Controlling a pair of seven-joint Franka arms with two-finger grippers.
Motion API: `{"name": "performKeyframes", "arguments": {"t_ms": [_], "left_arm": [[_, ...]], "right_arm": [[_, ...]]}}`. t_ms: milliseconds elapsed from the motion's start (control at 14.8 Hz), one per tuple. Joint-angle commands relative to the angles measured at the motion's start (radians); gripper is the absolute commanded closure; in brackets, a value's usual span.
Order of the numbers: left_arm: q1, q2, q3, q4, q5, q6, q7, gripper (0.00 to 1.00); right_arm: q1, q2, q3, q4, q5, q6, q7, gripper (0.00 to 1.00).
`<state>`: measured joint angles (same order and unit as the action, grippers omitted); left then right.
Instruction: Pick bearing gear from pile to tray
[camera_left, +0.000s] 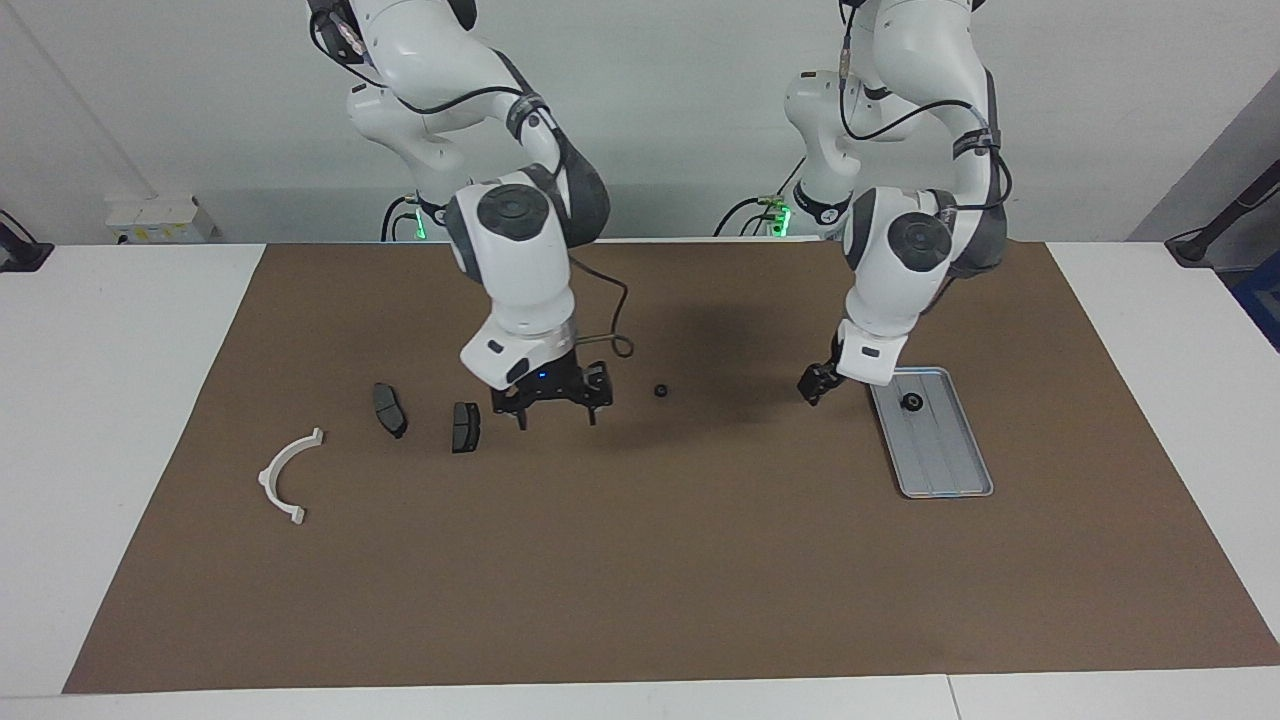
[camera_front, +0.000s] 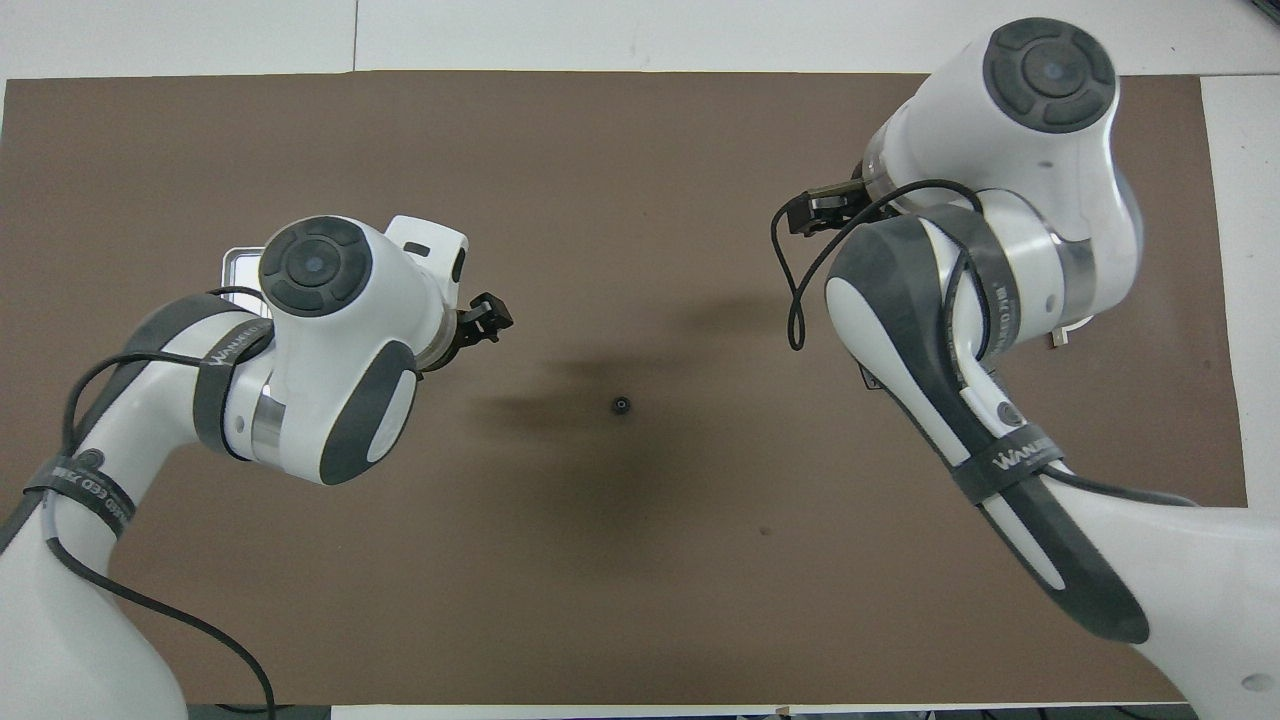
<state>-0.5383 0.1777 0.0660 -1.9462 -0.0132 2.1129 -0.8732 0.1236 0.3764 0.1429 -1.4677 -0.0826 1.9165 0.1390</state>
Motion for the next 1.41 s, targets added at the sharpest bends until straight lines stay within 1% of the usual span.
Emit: {"name": "performKeyframes", "arguments": {"t_ms": [0,67,135,202,337,472,606,741,876,1078,1212,1347], "left_arm": [[-0.124,0.078,0.017,0.082,-0.013,-0.011,-0.093,0.00],[-0.173,0.132,0.018,0.123,-0.014,-0.008,-0.149,0.00],[-0.195,0.166,0.017,0.154,-0.014,0.001,-0.192,0.00],[-0.196,0.173,0.015,0.156,-0.019,0.022,-0.202,0.00],[-0.209,0.202,0.014,0.144,-0.053,0.102,-0.202,0.00],[-0.229,0.227,0.015,0.147,-0.068,0.124,-0.204,0.00],[-0.235,0.226,0.015,0.121,-0.067,0.116,-0.204,0.00],[-0.249,0.223,0.015,0.112,-0.068,0.113,-0.205,0.00],[-0.267,0.220,0.015,0.096,-0.070,0.125,-0.225,0.00],[-0.269,0.213,0.015,0.070,-0.068,0.127,-0.228,0.00],[-0.270,0.207,0.015,0.044,-0.068,0.139,-0.228,0.01],[-0.275,0.206,0.015,0.041,-0.068,0.147,-0.228,0.06]], "right_arm": [[-0.065,-0.057,0.011,0.012,-0.019,-0.089,-0.114,0.00],[-0.099,-0.085,0.012,0.009,-0.019,-0.126,-0.130,0.00],[-0.128,-0.114,0.012,0.003,-0.017,-0.161,-0.137,0.00],[-0.163,-0.143,0.014,-0.016,-0.016,-0.192,-0.142,0.00],[-0.226,-0.186,0.015,-0.068,-0.003,-0.200,-0.176,0.00],[-0.240,-0.256,0.015,-0.169,0.003,-0.197,-0.197,0.00],[-0.237,-0.319,0.015,-0.230,0.004,-0.201,-0.191,0.00],[-0.228,-0.405,0.015,-0.316,0.023,-0.182,-0.179,0.00],[-0.202,-0.438,0.020,-0.318,0.034,-0.189,-0.107,0.00],[-0.196,-0.467,0.017,-0.316,0.034,-0.208,-0.114,0.00],[-0.205,-0.462,0.011,-0.309,0.034,-0.199,-0.143,0.00],[-0.196,-0.456,-0.009,-0.277,0.035,-0.206,-0.162,0.00]]}}
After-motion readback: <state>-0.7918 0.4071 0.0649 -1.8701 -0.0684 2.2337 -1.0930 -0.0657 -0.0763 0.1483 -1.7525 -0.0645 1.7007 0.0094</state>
